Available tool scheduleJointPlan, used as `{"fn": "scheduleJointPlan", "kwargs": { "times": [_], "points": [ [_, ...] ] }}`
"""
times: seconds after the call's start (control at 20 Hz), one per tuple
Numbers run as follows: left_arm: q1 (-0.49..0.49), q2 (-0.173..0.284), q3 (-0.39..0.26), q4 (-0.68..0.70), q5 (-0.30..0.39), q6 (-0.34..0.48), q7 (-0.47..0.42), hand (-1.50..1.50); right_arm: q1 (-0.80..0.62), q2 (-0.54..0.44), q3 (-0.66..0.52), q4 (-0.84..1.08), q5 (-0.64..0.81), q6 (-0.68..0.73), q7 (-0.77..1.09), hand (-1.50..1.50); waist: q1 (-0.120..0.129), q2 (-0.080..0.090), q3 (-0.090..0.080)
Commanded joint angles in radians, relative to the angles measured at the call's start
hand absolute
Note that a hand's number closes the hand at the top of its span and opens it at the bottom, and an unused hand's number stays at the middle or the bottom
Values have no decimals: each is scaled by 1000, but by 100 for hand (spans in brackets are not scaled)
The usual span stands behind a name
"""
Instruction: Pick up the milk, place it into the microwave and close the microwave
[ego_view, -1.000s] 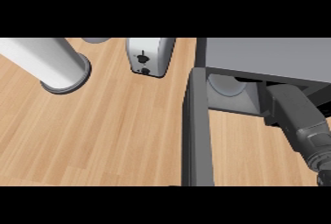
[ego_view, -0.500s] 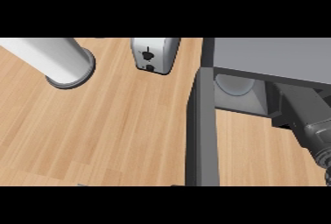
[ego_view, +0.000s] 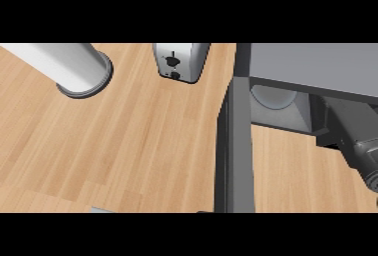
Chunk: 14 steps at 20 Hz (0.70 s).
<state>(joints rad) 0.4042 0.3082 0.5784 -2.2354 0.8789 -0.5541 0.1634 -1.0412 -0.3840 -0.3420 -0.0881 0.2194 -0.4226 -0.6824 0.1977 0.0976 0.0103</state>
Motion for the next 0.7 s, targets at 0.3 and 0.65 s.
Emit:
{"fn": "scheduleJointPlan", "kwargs": {
  "times": [0.3, 0.65],
  "points": [
    [-35, 11, -26, 20, -32, -6, 8, -150, -73, 32, 45, 10, 35, 172, 29, -150, 28, 1, -4],
    [-61, 18, -37, 49, -54, -8, 11, -150, -130, 91, 80, 17, 65, 79, 112, -150, 35, -11, -7]
  ]
}}
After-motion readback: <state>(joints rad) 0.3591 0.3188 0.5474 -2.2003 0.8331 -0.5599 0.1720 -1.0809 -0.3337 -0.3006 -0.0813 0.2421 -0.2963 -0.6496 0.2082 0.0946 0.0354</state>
